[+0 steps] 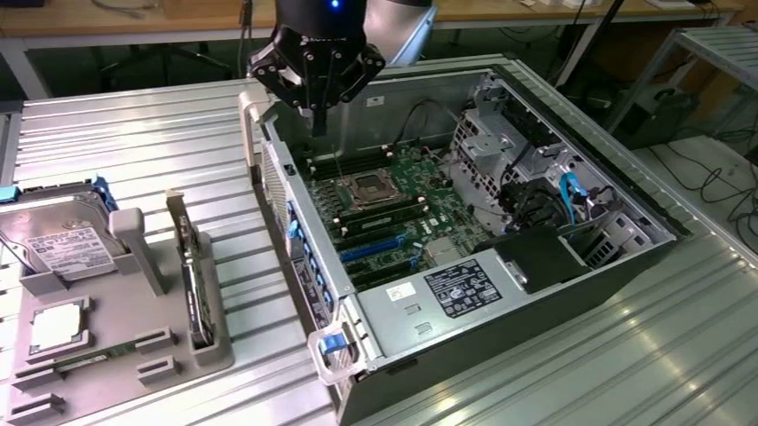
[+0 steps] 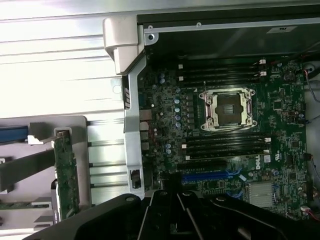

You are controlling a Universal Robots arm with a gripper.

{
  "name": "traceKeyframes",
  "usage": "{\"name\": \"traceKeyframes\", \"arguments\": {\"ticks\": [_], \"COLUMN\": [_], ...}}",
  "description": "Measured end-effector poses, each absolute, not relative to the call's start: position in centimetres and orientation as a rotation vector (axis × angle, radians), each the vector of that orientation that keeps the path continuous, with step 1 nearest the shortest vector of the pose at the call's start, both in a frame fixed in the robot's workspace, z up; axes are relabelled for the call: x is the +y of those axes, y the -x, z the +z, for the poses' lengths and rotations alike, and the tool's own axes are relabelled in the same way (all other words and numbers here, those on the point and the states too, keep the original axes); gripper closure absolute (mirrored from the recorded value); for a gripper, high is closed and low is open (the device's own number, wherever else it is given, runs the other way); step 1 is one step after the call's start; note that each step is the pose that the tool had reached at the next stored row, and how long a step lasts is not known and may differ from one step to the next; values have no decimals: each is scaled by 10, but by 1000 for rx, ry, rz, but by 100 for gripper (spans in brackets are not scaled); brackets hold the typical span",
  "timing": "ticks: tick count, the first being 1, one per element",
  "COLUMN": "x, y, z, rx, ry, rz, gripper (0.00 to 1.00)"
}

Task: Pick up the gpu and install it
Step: 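Reach for the gpu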

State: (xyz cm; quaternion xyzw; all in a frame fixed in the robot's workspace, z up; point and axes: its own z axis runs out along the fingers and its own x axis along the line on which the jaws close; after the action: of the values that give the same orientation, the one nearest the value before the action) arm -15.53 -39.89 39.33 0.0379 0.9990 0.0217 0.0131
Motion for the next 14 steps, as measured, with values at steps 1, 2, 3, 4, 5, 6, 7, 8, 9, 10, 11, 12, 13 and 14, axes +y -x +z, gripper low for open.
{"name": "traceKeyframes", "arguments": {"ticks": [1,2,3,4,5,6,7,8,9,10,11,12,13,14], "x": [-399,-399,-399,-399,-399,-399,-399,-399,-399,-399,-399,-399,-399,-399], "y": [156,157,158,159,160,161,162,162,163,164,165,166,167,169], "z": [393,393,393,393,393,393,393,393,393,393,393,393,393,393], "rx": [3113,3112,3113,3112,3112,3112,3112,3113,3112,3113,3112,3112,3112,3113], "ry": [-118,-118,-118,-118,-118,-118,-118,-118,-118,-118,-118,-118,-118,-118], "rz": [68,68,68,68,68,68,68,68,68,68,68,68,68,68], "gripper": [89,89,89,89,89,89,89,89,89,89,89,89,89,89]}}
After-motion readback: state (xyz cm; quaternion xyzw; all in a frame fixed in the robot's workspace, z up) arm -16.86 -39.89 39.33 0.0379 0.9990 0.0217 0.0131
